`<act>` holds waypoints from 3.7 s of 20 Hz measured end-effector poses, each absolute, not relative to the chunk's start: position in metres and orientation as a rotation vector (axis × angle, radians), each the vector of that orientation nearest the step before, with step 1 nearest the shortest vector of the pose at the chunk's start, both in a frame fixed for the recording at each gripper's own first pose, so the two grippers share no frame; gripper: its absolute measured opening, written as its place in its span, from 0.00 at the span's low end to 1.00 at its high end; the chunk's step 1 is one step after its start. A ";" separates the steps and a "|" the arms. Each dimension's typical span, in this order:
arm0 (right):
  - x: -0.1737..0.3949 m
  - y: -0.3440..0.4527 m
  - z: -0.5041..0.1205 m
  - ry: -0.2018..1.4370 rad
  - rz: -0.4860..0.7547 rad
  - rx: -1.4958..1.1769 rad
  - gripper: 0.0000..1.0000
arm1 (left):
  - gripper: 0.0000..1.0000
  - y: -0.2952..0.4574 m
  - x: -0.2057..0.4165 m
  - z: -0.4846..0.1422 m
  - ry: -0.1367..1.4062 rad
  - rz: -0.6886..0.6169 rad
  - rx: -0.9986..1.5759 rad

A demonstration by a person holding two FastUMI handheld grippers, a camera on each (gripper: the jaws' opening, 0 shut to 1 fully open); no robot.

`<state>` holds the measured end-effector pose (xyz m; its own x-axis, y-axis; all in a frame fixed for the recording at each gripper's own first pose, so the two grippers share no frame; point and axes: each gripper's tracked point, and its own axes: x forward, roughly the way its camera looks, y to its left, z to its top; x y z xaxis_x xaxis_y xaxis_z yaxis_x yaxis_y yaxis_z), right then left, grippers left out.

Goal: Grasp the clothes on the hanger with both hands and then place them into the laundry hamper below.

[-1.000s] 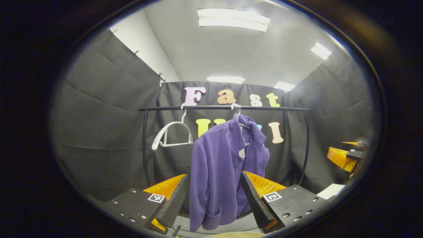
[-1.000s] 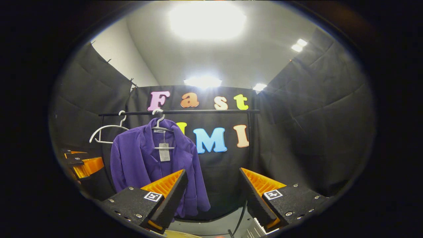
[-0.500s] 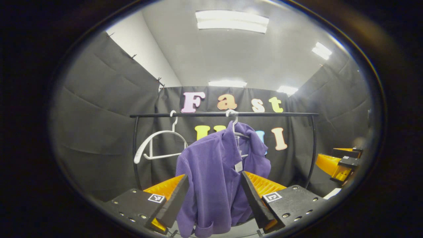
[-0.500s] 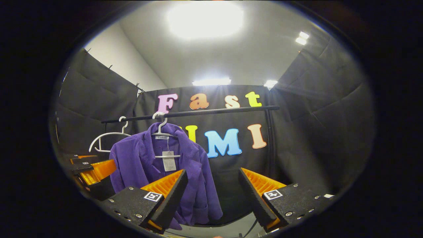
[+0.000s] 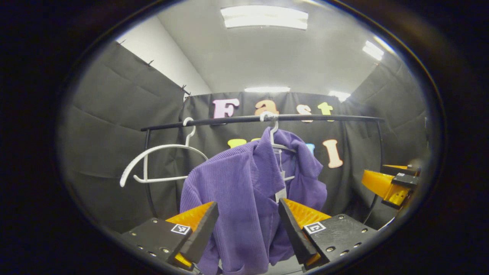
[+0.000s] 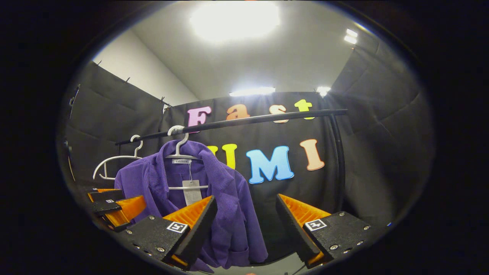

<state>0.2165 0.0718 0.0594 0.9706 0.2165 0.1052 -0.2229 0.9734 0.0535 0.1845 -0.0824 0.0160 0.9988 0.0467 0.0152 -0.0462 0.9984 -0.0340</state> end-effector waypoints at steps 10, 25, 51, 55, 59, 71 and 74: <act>0.289 0.117 0.032 -0.024 0.359 0.110 0.95 | 0.91 -0.086 0.232 0.004 -0.029 0.151 -0.009; 0.336 0.155 -0.024 0.093 0.445 0.122 0.95 | 0.91 -0.085 0.282 -0.034 0.031 0.232 0.030; 0.376 0.106 0.093 -0.341 0.228 -0.102 0.02 | 0.05 -0.040 0.244 0.015 -0.023 0.234 0.076; 0.374 0.092 0.107 -0.373 0.192 -0.113 0.02 | 0.05 -0.021 0.230 0.032 -0.056 0.259 0.131; 0.381 0.075 0.121 -0.419 0.143 -0.134 0.04 | 0.05 -0.001 0.222 0.049 -0.098 0.299 0.197; 0.403 0.090 0.154 -0.578 0.118 -0.319 0.04 | 0.05 0.057 0.237 0.126 -0.247 0.384 0.512; 0.425 0.095 0.134 -0.528 0.124 -0.331 0.04 | 0.05 0.065 0.260 0.119 -0.245 0.357 0.525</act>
